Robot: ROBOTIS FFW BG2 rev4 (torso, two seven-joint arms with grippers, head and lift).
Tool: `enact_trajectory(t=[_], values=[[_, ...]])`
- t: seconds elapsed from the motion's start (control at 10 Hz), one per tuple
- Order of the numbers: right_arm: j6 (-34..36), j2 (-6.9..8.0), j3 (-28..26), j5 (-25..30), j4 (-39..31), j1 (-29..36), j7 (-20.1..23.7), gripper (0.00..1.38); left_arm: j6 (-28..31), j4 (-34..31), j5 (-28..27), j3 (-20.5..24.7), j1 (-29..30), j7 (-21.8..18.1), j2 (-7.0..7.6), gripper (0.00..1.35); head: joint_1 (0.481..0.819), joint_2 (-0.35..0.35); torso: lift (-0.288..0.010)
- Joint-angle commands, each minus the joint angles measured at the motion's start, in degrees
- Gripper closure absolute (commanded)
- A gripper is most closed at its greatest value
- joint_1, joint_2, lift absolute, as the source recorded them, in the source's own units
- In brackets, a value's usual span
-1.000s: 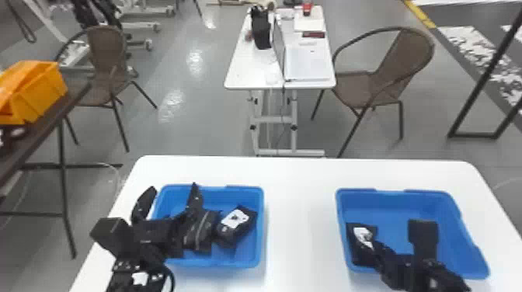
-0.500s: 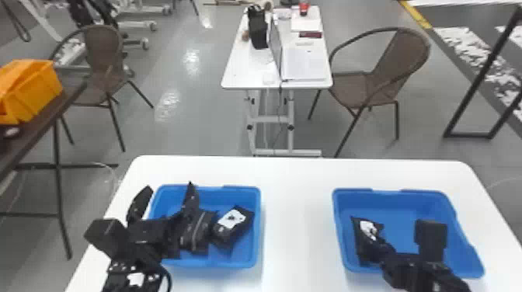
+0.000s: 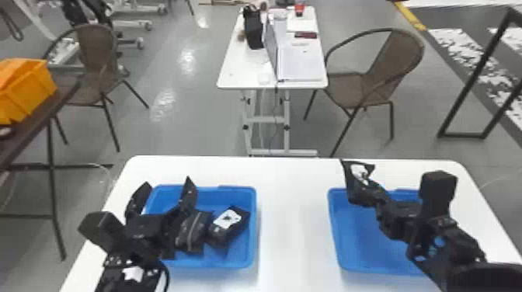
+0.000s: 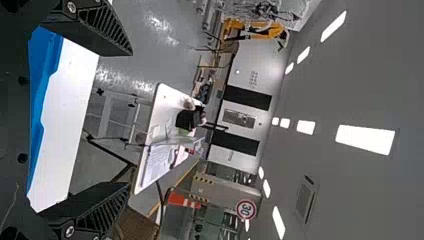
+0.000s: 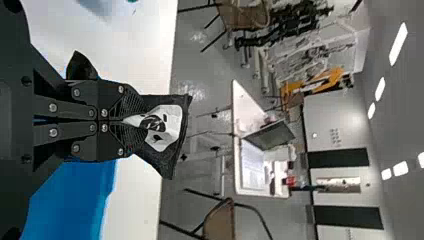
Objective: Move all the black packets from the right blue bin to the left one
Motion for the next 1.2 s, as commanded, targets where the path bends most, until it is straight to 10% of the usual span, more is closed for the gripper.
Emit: enact_trajectory(t=[0.0, 0.2, 0.7, 1.1], values=[[-1.1, -0.05, 3.2, -0.1, 1.0, -4.3, 2.5, 1.28, 1.4, -1.1, 1.1, -0.4, -0.2, 0.0, -0.15, 0.1, 0.695, 0.085, 0.0], [-5.4, -0.31, 9.2, 0.1, 7.6, -12.5, 14.0, 1.28, 3.1, -1.1, 4.5, -1.4, -1.0, 0.0, -0.15, 0.1, 0.695, 0.139, 0.0], [-9.1, -3.39, 26.2, -9.2, 13.0, -21.0, 15.4, 1.28, 12.2, -9.2, 20.6, -4.2, -2.4, 0.0, -0.15, 0.1, 0.695, 0.247, 0.0], [-11.2, -4.62, 34.4, -12.9, 15.8, -26.6, 15.4, 1.28, 16.7, -10.7, 23.1, -5.1, -3.4, 0.0, 0.26, 0.1, 0.695, 0.278, 0.0]])
